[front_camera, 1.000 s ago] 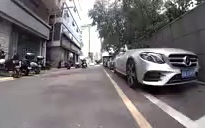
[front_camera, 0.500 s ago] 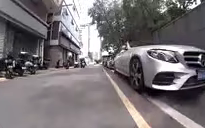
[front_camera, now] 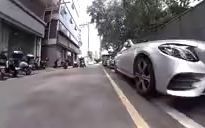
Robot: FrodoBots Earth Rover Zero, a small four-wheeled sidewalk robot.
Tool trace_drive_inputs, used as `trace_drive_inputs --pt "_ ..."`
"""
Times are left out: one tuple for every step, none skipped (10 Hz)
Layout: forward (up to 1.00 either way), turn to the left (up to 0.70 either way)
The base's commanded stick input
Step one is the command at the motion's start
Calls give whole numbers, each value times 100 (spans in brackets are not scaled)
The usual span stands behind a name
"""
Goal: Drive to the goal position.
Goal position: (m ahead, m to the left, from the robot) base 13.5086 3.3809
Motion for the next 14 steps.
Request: trace_drive_inputs --pt "70 0" --pt "70 0" --pt "70 0" --pt "70 0" --pt "70 0" --pt "70 0" --pt "70 0" --pt "70 0" --pt "70 0" --pt "70 0" --pt "70 0" --pt "70 0" --pt "70 0" --pt "70 0"
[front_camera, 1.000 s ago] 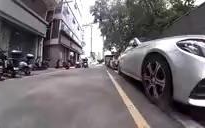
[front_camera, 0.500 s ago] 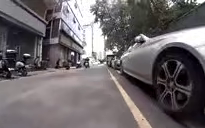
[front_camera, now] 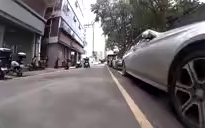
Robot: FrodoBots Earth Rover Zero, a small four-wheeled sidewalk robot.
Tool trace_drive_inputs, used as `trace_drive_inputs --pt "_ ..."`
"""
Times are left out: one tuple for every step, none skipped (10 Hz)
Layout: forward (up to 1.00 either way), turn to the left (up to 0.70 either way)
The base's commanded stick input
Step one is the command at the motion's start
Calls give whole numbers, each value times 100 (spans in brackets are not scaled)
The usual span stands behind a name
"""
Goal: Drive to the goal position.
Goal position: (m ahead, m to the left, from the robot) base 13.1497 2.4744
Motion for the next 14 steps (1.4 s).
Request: trace_drive_inputs --pt "70 0" --pt "70 0" --pt "70 0" --pt "70 0" --pt "70 0" --pt "70 0" --pt "70 0" --pt "70 0" --pt "70 0" --pt "70 0" --pt "70 0" --pt "70 0" --pt "70 0" --pt "70 0"
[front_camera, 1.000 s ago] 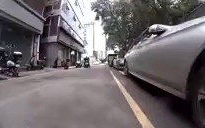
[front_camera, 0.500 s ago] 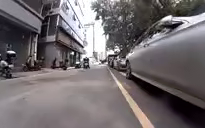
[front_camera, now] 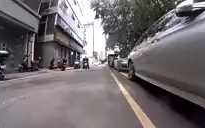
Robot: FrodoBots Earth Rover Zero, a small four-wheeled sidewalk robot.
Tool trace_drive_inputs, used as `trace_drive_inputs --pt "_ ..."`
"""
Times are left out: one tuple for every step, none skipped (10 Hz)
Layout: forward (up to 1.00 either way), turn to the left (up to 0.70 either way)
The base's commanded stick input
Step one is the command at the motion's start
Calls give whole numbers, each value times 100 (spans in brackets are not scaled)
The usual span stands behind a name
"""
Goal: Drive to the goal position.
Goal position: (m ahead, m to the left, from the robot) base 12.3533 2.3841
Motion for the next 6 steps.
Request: trace_drive_inputs --pt "70 0" --pt "70 0" --pt "70 0" --pt "70 0" --pt "70 0" --pt "70 0"
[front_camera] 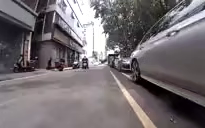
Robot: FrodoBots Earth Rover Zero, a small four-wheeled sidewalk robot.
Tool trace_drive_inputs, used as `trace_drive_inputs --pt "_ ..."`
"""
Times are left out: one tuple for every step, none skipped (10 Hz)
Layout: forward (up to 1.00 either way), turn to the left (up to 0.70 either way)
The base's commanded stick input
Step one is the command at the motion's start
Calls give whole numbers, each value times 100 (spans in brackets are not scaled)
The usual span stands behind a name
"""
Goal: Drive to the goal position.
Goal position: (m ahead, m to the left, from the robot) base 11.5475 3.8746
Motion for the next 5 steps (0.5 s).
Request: trace_drive_inputs --pt "70 0" --pt "70 0" --pt "70 0" --pt "70 0" --pt "70 0"
